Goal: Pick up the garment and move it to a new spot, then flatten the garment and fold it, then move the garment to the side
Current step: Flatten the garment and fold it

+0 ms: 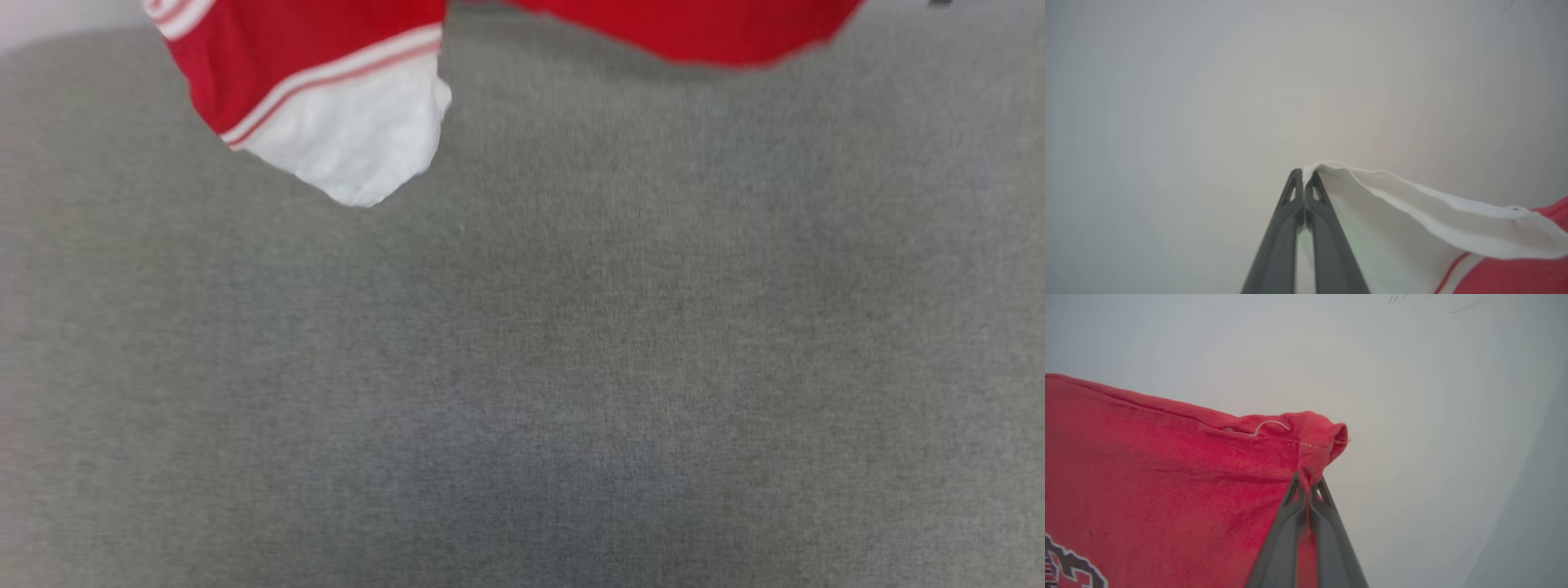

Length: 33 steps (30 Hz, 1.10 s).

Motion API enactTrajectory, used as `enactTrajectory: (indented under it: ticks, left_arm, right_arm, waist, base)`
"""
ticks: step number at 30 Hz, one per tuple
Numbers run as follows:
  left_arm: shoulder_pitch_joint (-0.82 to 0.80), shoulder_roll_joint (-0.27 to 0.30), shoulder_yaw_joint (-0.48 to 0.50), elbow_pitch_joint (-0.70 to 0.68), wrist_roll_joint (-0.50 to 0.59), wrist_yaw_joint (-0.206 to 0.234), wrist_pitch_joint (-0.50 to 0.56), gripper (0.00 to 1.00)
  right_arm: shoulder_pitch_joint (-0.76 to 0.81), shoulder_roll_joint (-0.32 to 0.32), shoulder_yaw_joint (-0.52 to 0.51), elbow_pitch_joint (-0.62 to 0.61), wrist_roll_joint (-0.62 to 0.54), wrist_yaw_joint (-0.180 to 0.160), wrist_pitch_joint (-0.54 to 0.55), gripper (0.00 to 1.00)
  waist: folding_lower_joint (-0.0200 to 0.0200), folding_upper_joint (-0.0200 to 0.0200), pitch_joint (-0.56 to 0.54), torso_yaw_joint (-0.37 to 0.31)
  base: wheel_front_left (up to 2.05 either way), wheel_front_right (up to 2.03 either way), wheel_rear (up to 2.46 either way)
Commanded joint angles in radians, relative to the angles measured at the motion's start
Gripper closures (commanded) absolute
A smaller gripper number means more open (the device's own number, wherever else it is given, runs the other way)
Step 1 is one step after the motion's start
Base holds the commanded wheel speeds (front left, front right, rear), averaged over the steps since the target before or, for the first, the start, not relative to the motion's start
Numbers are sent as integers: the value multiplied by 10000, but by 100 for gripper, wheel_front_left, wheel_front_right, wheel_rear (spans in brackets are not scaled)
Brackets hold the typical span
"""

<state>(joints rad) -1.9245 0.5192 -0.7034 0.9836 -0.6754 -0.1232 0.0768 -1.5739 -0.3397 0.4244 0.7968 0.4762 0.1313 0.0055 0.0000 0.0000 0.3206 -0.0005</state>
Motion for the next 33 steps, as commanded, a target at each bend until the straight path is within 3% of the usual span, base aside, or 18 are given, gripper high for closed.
enactTrajectory:
  ticks: [1,10,20,26,33]
  left_arm:
    - [-319,65,43,105,74,14,-168,100]
    - [-2415,-114,359,643,279,300,-1619,100]
    - [-4426,-705,393,1353,300,60,-2720,100]
    - [-3705,-987,172,1878,167,-53,-3090,100]
    - [-2340,-1186,-42,2293,-171,-76,-3221,100]
  right_arm:
    - [-240,38,-115,73,-148,-10,-313,100]
    - [-1546,303,-840,822,-1610,-10,-2433,100]
    - [-2351,703,-2409,272,-3403,-10,-2699,100]
    - [-1847,1236,-2717,411,-4164,-10,-2697,100]
    - [-1680,1273,-2239,1330,-4448,-10,-2700,100]
  waist:
    - [0,0,1130,-343]
    - [0,0,3130,-737]
    - [0,0,5809,-628]
    - [0,0,6498,-328]
    - [0,0,6036,204]
  base:
    - [0,0,0]
    - [0,0,0]
    - [0,0,0]
    - [0,0,0]
    - [0,0,0]
